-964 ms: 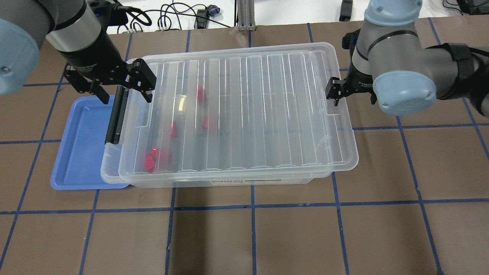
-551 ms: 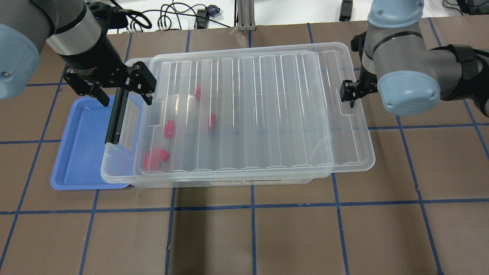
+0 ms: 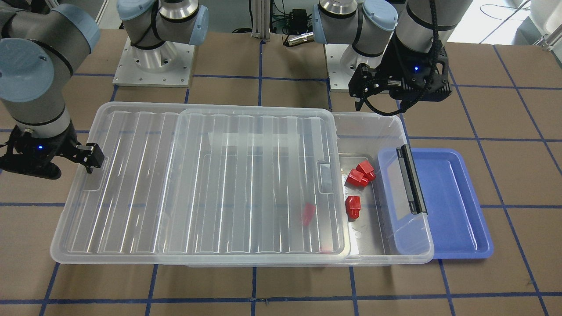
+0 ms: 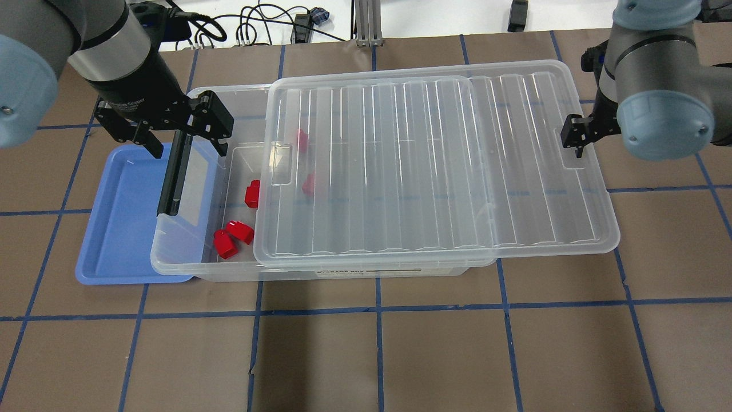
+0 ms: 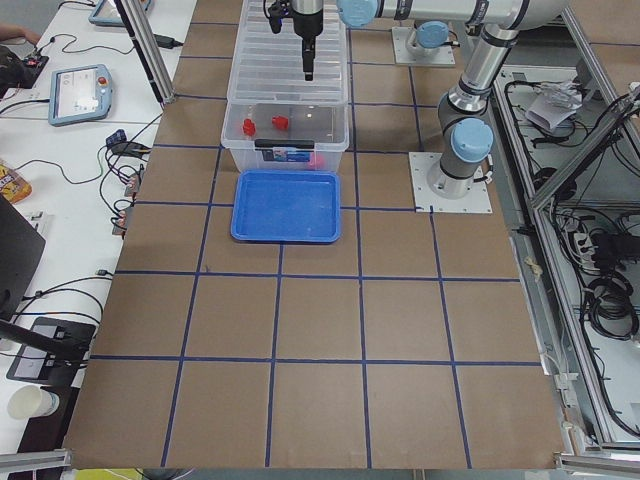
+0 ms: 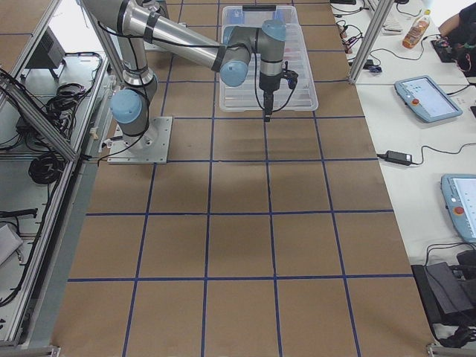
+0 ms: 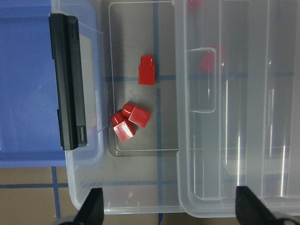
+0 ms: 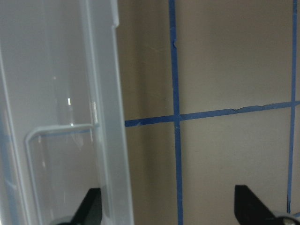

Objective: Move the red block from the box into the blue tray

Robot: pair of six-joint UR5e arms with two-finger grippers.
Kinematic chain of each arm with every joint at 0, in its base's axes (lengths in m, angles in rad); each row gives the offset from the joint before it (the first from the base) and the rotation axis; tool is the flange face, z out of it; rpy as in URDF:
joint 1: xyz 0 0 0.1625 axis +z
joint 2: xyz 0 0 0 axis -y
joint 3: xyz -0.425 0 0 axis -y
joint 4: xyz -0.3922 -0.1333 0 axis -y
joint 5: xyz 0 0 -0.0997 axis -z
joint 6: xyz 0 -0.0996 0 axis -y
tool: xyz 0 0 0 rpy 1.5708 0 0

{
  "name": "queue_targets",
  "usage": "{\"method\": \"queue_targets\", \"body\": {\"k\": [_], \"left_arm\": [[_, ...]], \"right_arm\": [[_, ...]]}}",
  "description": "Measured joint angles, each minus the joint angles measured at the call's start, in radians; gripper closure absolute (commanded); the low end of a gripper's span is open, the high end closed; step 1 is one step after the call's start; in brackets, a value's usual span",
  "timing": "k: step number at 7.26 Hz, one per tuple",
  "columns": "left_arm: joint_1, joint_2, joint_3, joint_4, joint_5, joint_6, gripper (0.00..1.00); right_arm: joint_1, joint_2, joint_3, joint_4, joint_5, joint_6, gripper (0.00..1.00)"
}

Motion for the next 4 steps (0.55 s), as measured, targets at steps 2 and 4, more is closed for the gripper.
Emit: {"method": "queue_targets", "body": {"k": [2, 4], "left_arm": [[-0.001, -0.022, 0.006, -0.003, -0.003, 0.0, 0.0], [0.022, -0.046, 0.015, -0.008, -0.003, 0.0, 0.0]], "right_arm": [[-0.044, -0.004, 0.001, 0.002, -0.013, -0.021, 0.0], [-0.071, -0.009, 0.002, 0.008, -0.043, -0.029, 0.0]]}}
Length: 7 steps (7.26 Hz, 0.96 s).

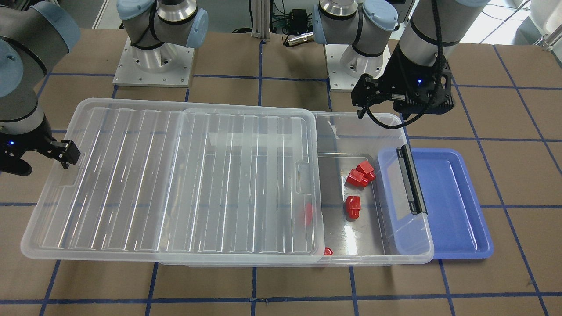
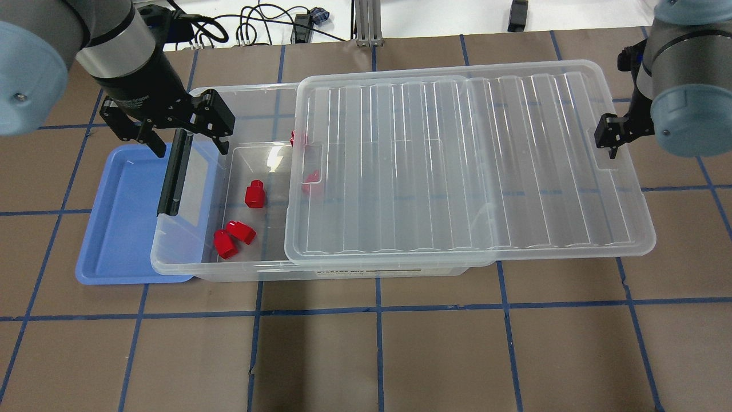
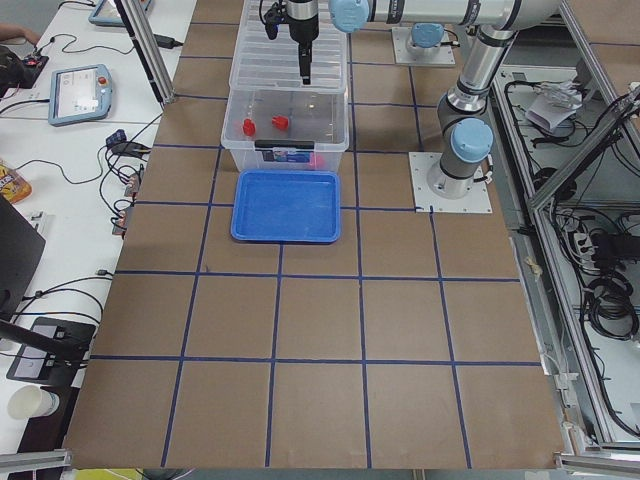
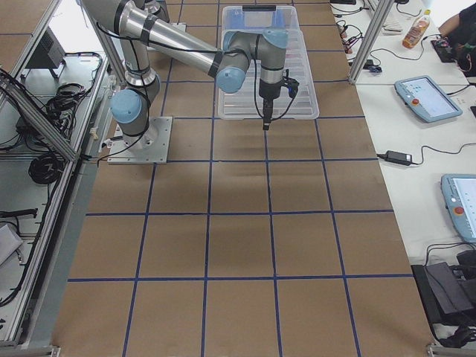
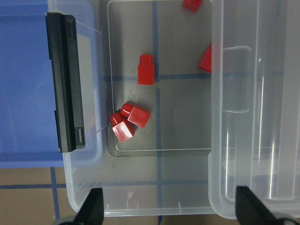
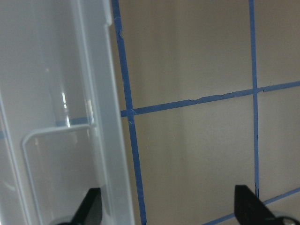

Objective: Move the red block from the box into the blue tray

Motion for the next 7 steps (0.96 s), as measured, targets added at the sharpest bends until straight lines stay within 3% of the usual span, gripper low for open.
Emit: {"method": "queue_targets", "body": {"k": [2, 4, 7], "left_arm": [[0.017, -0.061, -0.023, -0.021, -0.002, -0.01, 0.0], [0.014, -0.146, -0.031, 0.082, -0.013, -0.008, 0.0], [-0.027, -0.245, -0.044, 0.213, -0.014, 0.001, 0.0]], "right_arm": [[-0.016, 0.0, -0.002, 0.003, -0.009, -0.002, 0.0], [-0.023, -0.005, -0.008, 0.007, -0.011, -0.001, 0.0], [0.006, -0.061, -0.064, 0.028, 0.109, 0.004, 0.0]]}}
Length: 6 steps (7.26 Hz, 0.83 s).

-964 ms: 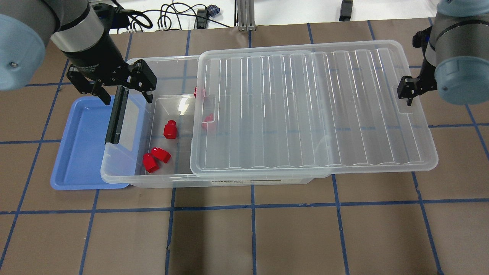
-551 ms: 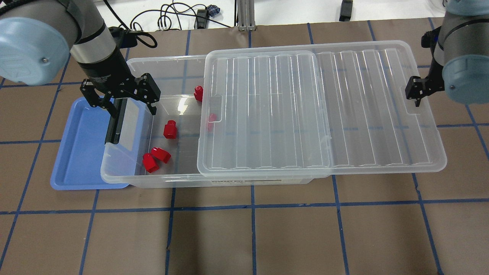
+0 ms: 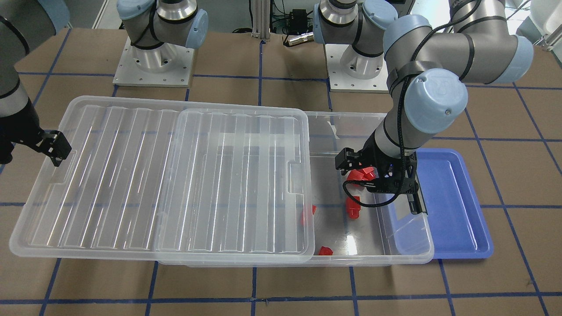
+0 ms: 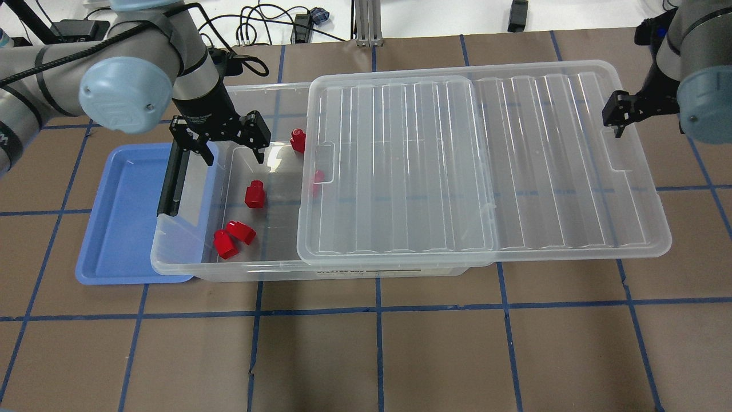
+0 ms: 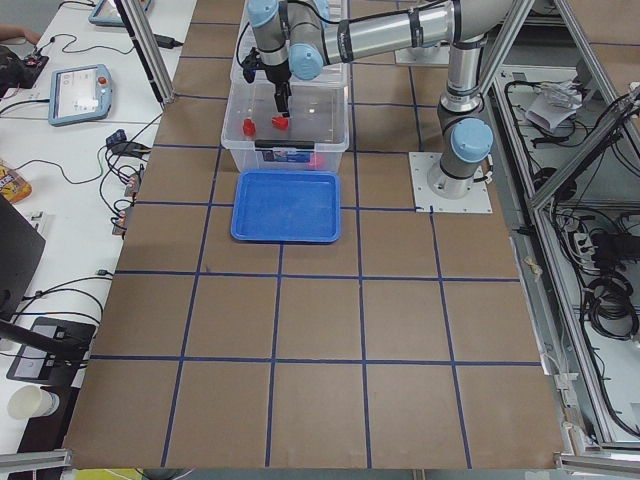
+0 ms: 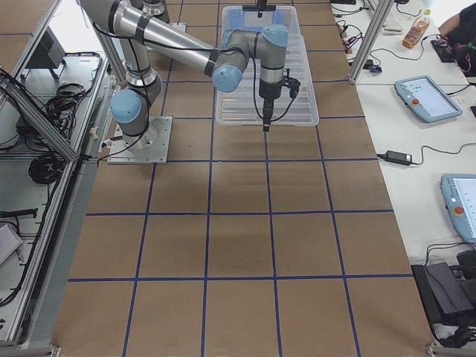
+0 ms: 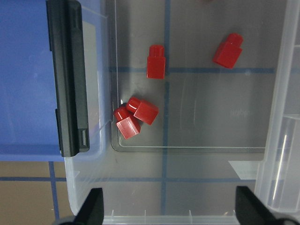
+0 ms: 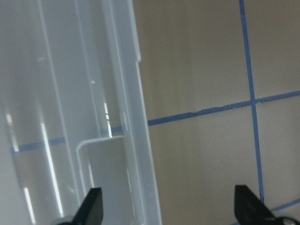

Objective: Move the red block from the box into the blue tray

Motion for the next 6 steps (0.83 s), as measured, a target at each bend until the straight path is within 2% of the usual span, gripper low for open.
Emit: {"method": "queue_targets", "body": {"k": [3, 6], "left_arm": [[-0.004, -0.038, -0.057, 0.104, 0.002, 0.033, 0.0], [0.0, -0.064, -0.144, 0.246, 0.003, 0.04, 0.0]], "right_arm": [[0.128, -0.07, -0.102, 0.135, 0.14, 0.041, 0.0], [0.202, -0.075, -0.145, 0.287, 0.2, 0.155, 0.0]]}}
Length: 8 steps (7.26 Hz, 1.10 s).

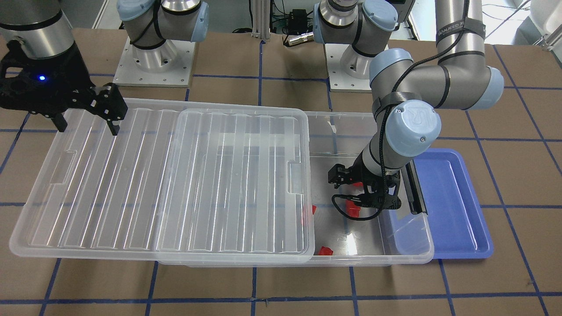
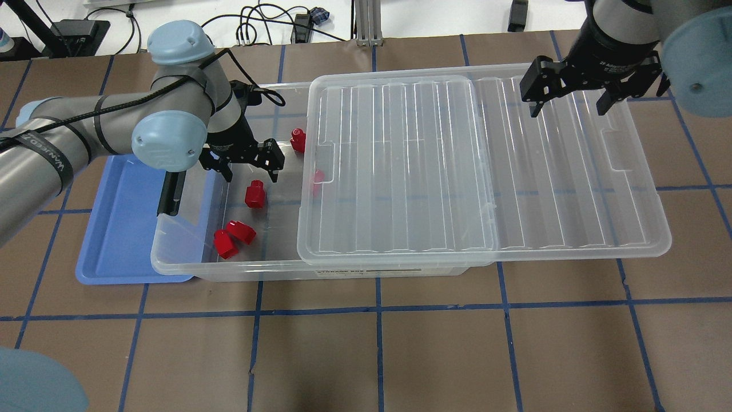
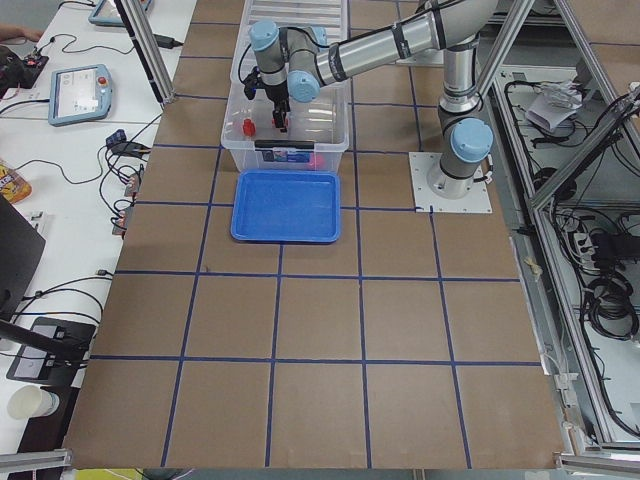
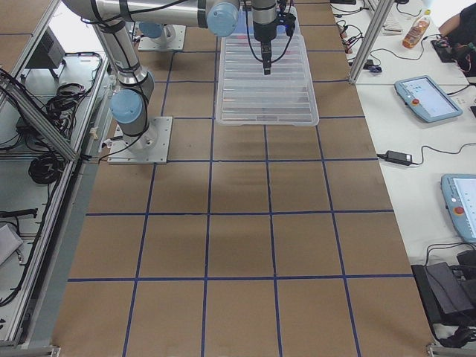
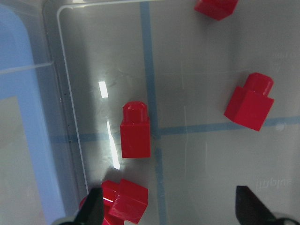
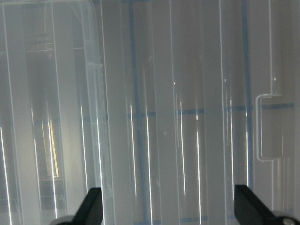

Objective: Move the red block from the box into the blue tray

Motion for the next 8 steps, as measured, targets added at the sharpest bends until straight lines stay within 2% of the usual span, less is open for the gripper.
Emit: {"method": "queue_targets", "body": {"k": [5, 7, 8], "left_arm": [[0.004, -0.058, -0.048, 0.081, 0.006, -0.05, 0.0], [0.024, -0.086, -0.062, 0.141, 0.011, -0.046, 0.32], [0.031, -0.096, -0.066, 0.156, 0.011, -0.041, 0.62]], "right_arm": [[0.003, 0.015, -0.033, 0.043, 0.019, 0.024, 0.0], [0.002, 0.015, -0.03, 0.043, 0.018, 0.024, 0.0], [0.002, 0.015, -0.031, 0.043, 0.017, 0.024, 0.0]]}}
